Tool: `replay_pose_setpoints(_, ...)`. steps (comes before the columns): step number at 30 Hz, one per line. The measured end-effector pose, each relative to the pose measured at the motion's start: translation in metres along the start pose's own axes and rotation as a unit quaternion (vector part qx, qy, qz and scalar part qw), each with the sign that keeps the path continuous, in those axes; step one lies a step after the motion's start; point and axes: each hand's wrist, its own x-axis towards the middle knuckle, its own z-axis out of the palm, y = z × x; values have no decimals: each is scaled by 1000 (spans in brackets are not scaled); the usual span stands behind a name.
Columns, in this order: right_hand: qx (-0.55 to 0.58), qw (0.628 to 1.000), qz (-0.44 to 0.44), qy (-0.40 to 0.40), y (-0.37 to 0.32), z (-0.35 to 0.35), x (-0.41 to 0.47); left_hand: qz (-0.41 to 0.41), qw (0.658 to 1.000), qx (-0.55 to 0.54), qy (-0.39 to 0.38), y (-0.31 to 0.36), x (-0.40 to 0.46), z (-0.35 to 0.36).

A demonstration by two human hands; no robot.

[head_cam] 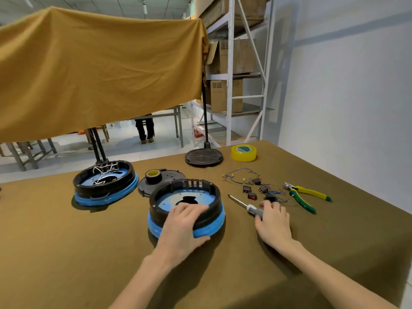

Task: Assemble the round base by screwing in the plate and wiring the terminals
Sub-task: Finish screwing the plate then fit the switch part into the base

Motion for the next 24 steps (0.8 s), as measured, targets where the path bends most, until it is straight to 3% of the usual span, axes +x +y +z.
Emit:
replay_pose_setpoints(3,223,974,-11,30,-20,-7,5,-3,999,-53,-10,-3,-5,10)
replay_pose_setpoints(6,356,928,0,-107,-60,-4,11,-16,996,-75,50,-13,-3,6)
replay_pose_setpoints(9,349,916,8,-199,-96,9,19,-110,988,-29,106,-31,3,2)
replay_pose_setpoints(11,337,919,21,-203,-106,17,24,-218,971,-37,93,-42,3,2)
replay_pose_setpoints(13,336,921,22,-195,-105,23,24,-255,963,-52,64,-50,-1,5)
replay_pose_setpoints(19,299,932,27,-202,-72,19,7,-206,966,-146,45,-52,2,9)
replay_pose_setpoints(22,300,929,-2,-218,-68,7,24,-189,976,-82,74,-48,0,9)
replay_pose_setpoints(24,283,944,18,-171,-71,-2,40,-145,978,-58,137,-47,-6,6)
